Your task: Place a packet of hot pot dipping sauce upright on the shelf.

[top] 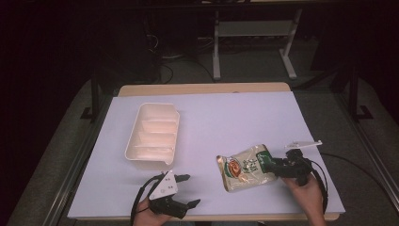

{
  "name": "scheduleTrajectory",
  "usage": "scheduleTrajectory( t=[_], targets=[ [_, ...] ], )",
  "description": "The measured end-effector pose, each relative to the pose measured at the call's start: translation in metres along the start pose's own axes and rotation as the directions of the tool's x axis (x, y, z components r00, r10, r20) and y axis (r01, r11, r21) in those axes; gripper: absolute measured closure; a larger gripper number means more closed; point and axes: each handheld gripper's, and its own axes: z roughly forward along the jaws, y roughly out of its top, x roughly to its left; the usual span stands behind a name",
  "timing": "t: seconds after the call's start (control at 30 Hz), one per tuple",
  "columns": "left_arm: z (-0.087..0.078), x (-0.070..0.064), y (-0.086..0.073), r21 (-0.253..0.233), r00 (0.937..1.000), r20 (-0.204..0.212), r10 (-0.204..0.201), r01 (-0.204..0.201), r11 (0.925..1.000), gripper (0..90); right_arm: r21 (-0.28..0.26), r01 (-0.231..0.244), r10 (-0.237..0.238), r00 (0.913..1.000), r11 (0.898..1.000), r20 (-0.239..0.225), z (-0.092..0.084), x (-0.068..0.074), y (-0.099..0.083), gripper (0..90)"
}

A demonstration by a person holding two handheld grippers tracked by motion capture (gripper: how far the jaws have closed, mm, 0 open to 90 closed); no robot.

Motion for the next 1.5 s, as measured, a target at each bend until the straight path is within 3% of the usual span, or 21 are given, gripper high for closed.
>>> scheduleTrajectory(
  t=[0.2, 0.27, 0.47, 0.73, 1.03, 1.5],
  targets=[
    [0.000, 0.000, 0.000, 0.000, 1.0000, -0.001, 0.001, -0.001, 1.0000, 18.4, -0.041, 0.005, -0.005, 1.0000, 0.999, -0.005, -0.006, 0.003, 0.002, 51.9],
    [0.000, 0.000, 0.000, 0.000, 1.0000, 0.000, 0.000, 0.000, 1.0000, 18.4, -0.068, 0.005, -0.008, 0.9993, 0.998, -0.036, -0.009, 0.005, 0.003, 57.1],
    [0.001, -0.001, 0.001, 0.004, 1.0000, 0.004, 0.005, -0.005, 1.0000, 18.4, -0.047, 0.035, -0.038, 0.9978, 0.998, -0.055, -0.003, 0.012, 0.007, 62.9],
    [0.003, -0.002, 0.000, 0.009, 1.0000, 0.005, 0.001, -0.001, 1.0000, 18.4, -0.013, 0.036, -0.037, 0.9958, 0.999, -0.084, 0.007, 0.013, 0.007, 69.4],
    [0.002, -0.001, 0.000, 0.008, 0.9999, -0.001, 0.010, -0.010, 0.9999, 18.4, -0.048, 0.044, -0.050, 0.9902, 0.998, -0.130, 0.004, 0.016, 0.015, 85.2],
    [0.001, -0.003, 0.001, 0.008, 0.9999, -0.001, 0.017, -0.017, 0.9998, 18.5, -0.059, 0.089, -0.097, 0.9839, 0.994, -0.150, -0.004, 0.027, 0.027, 89.5]
  ],
)
